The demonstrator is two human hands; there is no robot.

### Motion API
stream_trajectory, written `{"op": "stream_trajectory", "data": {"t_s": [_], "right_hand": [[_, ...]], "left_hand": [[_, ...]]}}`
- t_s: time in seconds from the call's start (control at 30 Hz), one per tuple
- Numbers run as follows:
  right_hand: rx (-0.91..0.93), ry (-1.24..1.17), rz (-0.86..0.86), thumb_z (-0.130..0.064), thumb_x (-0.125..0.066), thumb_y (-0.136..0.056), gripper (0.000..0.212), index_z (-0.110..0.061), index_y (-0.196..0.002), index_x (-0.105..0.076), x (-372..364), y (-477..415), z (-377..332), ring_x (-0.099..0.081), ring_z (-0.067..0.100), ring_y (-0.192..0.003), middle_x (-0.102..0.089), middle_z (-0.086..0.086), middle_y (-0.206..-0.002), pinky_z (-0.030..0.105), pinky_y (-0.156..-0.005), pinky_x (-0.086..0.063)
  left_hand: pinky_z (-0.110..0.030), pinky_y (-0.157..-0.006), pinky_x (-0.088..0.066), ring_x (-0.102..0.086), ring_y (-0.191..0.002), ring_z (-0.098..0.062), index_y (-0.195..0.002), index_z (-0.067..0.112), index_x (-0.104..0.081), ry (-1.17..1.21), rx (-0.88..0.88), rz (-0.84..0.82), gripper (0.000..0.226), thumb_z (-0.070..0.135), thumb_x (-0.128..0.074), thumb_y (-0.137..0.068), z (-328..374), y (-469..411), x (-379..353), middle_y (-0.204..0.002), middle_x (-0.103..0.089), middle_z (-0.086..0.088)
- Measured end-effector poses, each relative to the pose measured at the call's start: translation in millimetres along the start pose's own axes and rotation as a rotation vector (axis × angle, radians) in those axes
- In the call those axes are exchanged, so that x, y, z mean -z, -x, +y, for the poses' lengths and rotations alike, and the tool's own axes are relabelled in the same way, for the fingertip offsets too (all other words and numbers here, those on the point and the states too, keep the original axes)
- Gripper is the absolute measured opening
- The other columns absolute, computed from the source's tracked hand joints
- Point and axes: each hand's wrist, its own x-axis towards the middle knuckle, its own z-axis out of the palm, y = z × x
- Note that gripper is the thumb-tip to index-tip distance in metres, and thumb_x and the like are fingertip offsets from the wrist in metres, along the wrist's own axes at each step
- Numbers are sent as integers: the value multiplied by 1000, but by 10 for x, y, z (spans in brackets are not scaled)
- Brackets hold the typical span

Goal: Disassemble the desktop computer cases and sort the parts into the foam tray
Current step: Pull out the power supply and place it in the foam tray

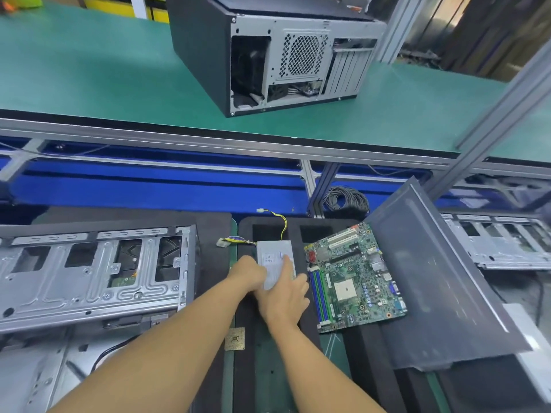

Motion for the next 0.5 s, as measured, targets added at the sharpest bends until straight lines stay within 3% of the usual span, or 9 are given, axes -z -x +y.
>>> {"op": "stream_trajectory", "data": {"t_s": [0.17, 0.27, 0.5], "right_hand": [[35, -10, -40, -56, -62, -85, 85, -37, -155, -19, 33, -220, -140, -43, 32, -118, -40, 10, -125, 45, -91, -41], [50, 41, -120, -56, -64, -81, 88, -37, -153, -18, 63, -247, -179, -43, 33, -121, -38, 12, -130, 46, -93, -41], [41, 46, -122, -71, -60, -77, 93, -40, -154, -18, 94, -54, -89, -46, 31, -118, -41, 8, -127, 44, -93, -45]], "left_hand": [[-38, -74, -51, -64, -97, -35, -98, 0, -68, 139, -29, 46, 23, 10, -49, -89, 80, -28, 69, -113, -67, -24], [-42, -92, -51, -62, -113, -36, -113, -4, -65, 151, 26, 59, 32, 16, -52, -91, 75, -48, 79, -119, -65, -23], [-35, -89, -51, -62, -108, -31, -124, 6, -61, 215, 85, 42, 35, 21, -49, -95, 89, 93, 92, -122, -65, -14]]}}
